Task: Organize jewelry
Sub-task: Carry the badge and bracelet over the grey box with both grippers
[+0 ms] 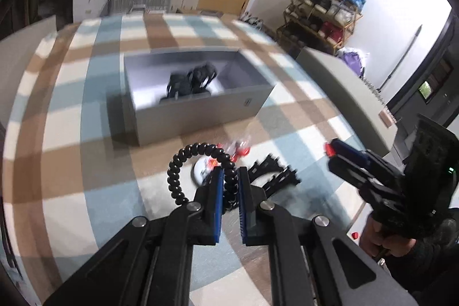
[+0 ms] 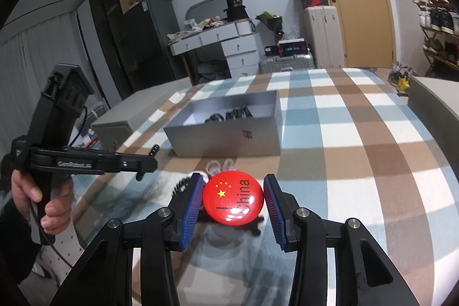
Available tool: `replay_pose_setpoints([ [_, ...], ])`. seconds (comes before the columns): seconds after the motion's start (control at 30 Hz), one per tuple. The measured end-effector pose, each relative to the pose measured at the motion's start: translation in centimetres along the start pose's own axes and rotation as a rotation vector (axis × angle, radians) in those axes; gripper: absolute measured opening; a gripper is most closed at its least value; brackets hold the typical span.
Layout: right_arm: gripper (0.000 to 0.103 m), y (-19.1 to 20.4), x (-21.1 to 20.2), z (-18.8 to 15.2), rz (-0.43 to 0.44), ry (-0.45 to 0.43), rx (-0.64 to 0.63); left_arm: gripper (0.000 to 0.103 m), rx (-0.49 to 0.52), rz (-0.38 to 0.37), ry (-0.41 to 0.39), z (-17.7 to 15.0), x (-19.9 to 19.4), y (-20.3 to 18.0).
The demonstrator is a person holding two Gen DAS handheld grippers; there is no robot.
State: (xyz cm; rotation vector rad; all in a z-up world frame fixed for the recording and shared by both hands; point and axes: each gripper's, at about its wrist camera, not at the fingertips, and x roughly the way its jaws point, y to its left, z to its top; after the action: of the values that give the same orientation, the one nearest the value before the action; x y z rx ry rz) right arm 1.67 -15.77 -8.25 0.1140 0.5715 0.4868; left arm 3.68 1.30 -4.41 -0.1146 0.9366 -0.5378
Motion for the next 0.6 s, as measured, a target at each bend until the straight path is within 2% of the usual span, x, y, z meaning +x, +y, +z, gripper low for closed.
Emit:
replay_pose_setpoints([
  [0.17, 0.042, 0.4, 0.7, 2.9, 0.045, -0.034, -0.021, 0.005, 0.038, 0.012, -0.060, 2.8, -1.1, -0.4],
  [0.33, 0.042, 0.8, 2.5, 6.2, 0.096, -0.056, -0.026, 0.005, 0.040, 0.019, -0.102, 5.3, -0.5, 0.5],
  [0.5, 0.042, 0.8, 5.4, 8.9, 0.114, -0.044, -0.026, 0.005, -0.016, -0.031, -0.099, 6.8, 1.3, 3.0],
  [0.6, 0.042, 0.2, 7.3, 10.2, 0.134, -0.015, 0.007, 0.005, -0.041, -0.035, -0.079, 7.1, 2.4, 4.0],
])
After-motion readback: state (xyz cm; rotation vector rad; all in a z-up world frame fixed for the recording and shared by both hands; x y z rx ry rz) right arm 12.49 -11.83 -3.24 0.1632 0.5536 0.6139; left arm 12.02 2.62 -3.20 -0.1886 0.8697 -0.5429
